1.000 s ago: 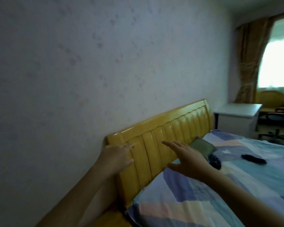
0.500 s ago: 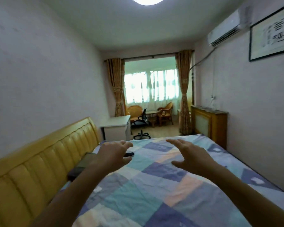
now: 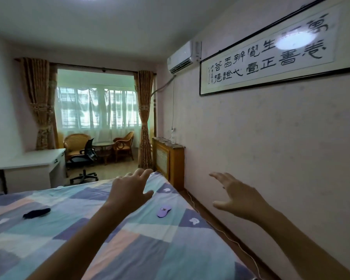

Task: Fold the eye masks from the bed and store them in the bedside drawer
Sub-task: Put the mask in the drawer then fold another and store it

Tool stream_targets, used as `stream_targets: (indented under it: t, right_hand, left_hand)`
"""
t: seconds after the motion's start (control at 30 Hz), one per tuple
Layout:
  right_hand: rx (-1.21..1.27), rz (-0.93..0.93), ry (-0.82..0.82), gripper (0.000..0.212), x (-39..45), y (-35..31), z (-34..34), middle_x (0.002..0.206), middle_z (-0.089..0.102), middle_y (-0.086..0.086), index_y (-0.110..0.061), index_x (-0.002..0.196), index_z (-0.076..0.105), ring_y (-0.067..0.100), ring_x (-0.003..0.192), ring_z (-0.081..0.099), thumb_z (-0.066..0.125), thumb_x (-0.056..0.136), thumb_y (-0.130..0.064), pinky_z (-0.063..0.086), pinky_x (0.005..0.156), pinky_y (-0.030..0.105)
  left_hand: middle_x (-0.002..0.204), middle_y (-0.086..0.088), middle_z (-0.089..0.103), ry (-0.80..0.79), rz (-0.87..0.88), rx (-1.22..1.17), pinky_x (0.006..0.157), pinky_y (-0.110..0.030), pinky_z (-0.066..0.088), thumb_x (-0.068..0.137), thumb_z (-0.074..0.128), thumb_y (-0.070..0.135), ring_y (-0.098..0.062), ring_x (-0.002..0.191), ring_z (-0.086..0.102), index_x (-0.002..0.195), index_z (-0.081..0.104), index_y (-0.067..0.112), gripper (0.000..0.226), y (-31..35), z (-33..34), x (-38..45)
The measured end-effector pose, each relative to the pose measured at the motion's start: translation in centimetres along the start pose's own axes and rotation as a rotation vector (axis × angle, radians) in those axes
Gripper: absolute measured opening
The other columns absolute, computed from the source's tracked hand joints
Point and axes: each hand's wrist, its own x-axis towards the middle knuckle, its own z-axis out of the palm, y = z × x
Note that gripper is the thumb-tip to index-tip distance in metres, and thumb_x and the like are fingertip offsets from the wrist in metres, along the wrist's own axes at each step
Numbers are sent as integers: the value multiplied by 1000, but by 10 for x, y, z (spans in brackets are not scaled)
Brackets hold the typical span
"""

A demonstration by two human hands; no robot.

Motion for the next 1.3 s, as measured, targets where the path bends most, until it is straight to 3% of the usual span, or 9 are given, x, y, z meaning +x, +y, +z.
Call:
stream_targets:
  t: [0.23, 0.5, 0.6, 0.73, 0.87, 1.0, 1.1, 1.3]
  right_hand:
    - [62, 67, 61, 76, 63, 128, -1, 144, 38, -15, -41, 142, 26, 9, 117, 52, 67, 78, -43, 47, 83, 28]
    - [69, 137, 18, 73, 132, 286, 3, 141, 36, -23, -46, 140, 24, 0, 107, 54, 64, 78, -47, 48, 79, 25]
    - [157, 172, 6, 73, 154, 357, -1, 135, 38, -27, -50, 137, 25, -4, 102, 54, 67, 76, -48, 49, 84, 28]
    - [212, 129, -3, 73, 194, 450, 2, 131, 41, -25, -48, 136, 30, -2, 101, 56, 70, 74, -44, 52, 88, 35]
    - [242, 57, -49, 72, 241, 529, 9, 130, 41, -25, -47, 136, 31, -1, 99, 56, 69, 75, -45, 52, 87, 34]
    - [195, -65, -93, 71, 305, 583, 16, 137, 41, -20, -45, 138, 30, 2, 100, 57, 68, 77, -44, 48, 76, 25]
    - [218, -179, -121, 71, 361, 601, 31, 138, 43, -16, -43, 138, 31, 4, 99, 58, 69, 78, -42, 49, 76, 26]
    - [208, -406, -154, 74, 473, 616, 82, 140, 43, -14, -42, 140, 28, 7, 101, 57, 68, 78, -43, 51, 73, 24]
  left_hand:
    - [140, 7, 49, 23, 9, -138, 85, -32, 47, 89, 52, 53, -16, 117, 56, 143, 31, 32, 62, 101, 73, 101]
    - [144, 7, 46, -56, -19, -202, 83, -28, 50, 89, 53, 52, -14, 115, 57, 144, 29, 33, 63, 194, 169, 243]
    - [146, 7, 43, -76, -3, -229, 86, -27, 51, 90, 52, 52, -14, 117, 56, 145, 27, 34, 64, 247, 199, 296]
    - [147, 8, 41, -78, -21, -245, 88, -31, 52, 89, 53, 55, -14, 116, 57, 145, 24, 37, 66, 316, 238, 359]
    - [145, 6, 43, -123, -88, -213, 89, -32, 50, 89, 53, 53, -17, 116, 57, 146, 25, 35, 66, 369, 267, 405]
    - [141, 7, 48, -130, -159, -155, 79, -28, 47, 87, 55, 53, -16, 107, 60, 143, 29, 35, 65, 388, 285, 445]
    - [142, 7, 47, -149, -213, -73, 71, -27, 42, 87, 53, 55, -16, 107, 59, 143, 30, 34, 64, 383, 300, 463]
    - [141, 8, 49, -193, -327, 41, 79, -33, 48, 87, 54, 54, -19, 114, 59, 142, 34, 34, 62, 350, 353, 510]
